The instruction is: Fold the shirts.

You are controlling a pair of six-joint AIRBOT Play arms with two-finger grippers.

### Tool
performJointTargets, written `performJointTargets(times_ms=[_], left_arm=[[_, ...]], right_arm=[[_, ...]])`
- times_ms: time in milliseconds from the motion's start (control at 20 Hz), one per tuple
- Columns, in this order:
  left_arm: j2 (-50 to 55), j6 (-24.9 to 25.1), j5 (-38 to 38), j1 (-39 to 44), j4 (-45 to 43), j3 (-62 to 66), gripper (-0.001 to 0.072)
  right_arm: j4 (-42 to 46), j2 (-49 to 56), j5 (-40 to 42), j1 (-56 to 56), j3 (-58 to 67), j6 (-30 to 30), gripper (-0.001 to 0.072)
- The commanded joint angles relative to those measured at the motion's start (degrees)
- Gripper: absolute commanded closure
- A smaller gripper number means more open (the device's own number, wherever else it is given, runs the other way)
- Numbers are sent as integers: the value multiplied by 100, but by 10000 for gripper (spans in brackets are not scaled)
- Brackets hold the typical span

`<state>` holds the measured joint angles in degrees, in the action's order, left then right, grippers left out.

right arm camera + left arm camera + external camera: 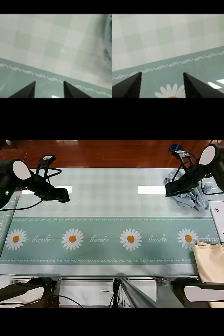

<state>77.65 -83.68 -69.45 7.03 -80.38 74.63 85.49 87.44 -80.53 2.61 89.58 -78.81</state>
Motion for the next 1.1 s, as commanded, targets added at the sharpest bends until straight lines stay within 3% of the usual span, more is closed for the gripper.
performJointTargets(times_ms=[0,1050], left_arm=[[4,2,0,2,0,4,100],[66,0,9,7,42,4,100]], right_arm=[[-2,0,0,4,4,-2,276],[-2,2,42,4,4,-4,276]])
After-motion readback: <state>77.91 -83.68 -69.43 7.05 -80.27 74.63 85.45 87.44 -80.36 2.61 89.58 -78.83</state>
